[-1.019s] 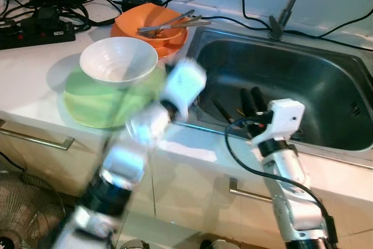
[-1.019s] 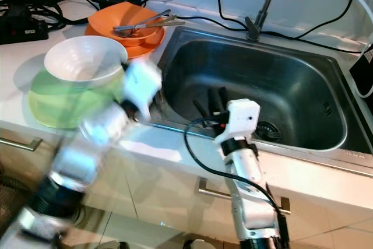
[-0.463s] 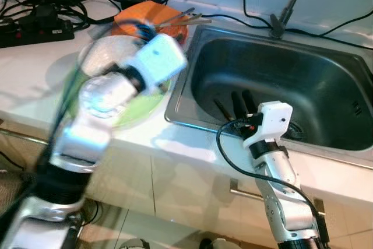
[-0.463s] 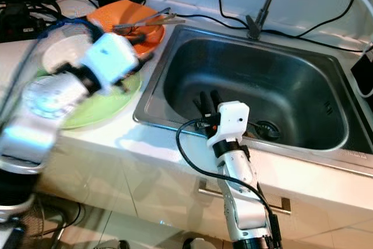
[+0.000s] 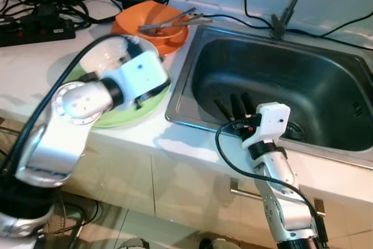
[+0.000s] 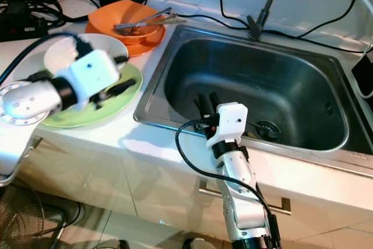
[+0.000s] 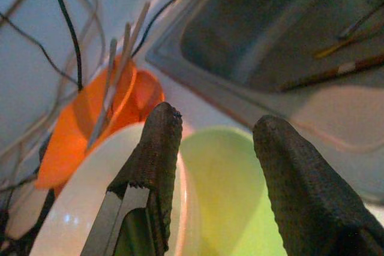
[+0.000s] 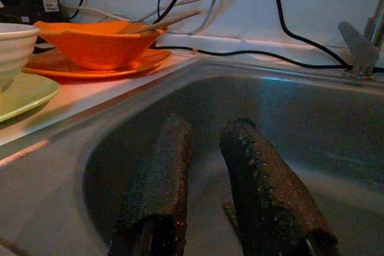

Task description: Kitchen organization

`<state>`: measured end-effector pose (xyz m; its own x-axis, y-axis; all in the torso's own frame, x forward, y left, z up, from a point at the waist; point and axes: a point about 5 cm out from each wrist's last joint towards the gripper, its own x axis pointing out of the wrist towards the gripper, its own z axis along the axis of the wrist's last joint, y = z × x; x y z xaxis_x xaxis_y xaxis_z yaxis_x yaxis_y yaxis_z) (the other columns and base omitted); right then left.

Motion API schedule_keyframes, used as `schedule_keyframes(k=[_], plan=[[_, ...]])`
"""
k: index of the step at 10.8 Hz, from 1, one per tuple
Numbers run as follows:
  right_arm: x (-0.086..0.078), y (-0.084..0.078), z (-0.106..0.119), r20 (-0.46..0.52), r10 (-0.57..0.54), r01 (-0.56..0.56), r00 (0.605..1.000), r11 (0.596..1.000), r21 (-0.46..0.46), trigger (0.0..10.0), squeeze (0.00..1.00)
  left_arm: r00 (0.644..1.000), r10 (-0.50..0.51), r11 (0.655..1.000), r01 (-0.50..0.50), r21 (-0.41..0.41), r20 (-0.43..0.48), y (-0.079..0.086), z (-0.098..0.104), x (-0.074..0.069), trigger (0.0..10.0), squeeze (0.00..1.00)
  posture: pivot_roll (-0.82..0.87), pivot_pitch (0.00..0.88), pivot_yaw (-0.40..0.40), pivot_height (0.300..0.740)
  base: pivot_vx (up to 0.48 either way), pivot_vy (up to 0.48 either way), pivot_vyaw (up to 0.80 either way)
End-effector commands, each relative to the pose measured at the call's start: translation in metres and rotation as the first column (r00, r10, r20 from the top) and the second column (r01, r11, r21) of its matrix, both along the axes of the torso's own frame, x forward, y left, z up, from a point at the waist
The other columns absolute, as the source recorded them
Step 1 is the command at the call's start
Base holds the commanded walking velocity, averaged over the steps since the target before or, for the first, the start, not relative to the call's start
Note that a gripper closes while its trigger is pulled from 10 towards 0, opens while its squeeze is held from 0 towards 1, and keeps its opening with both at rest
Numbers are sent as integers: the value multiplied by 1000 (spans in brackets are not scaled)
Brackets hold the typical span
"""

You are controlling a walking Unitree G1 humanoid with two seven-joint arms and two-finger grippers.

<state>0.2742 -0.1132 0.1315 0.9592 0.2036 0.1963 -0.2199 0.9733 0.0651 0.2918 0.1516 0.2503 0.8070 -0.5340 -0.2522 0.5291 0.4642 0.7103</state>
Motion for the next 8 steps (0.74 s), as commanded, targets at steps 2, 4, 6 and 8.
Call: schedule_keyframes(k=[2, 4, 6, 8], plan=[[-1, 0, -9, -33, -1, 1, 999, 1000, -3, 10000, 0, 999, 38, 999, -37, 33, -11, 8, 3, -4, 10000, 0, 68, 73, -88, 740, 0, 0, 0], [-2, 0, -10, -35, 1, -1, 999, 1000, -2, 10000, 0, 997, 82, 995, -82, 52, -3, 14, 6, -3, 10000, 0, 70, 66, -88, 740, 0, 0, 0], [-2, -2, -11, -43, -12, 12, 999, 1000, 13, 10000, 0, 985, 172, 980, -168, 106, -26, 27, 0, 1, 10000, 0, 72, 64, -88, 740, 0, 0, 0], [-2, -2, -11, -45, -12, 12, 999, 1000, 10, 10000, 0, 976, 215, 970, -211, 119, -20, 31, 0, 5, 10000, 0, 72, 66, -87, 740, 0, 0, 0]])
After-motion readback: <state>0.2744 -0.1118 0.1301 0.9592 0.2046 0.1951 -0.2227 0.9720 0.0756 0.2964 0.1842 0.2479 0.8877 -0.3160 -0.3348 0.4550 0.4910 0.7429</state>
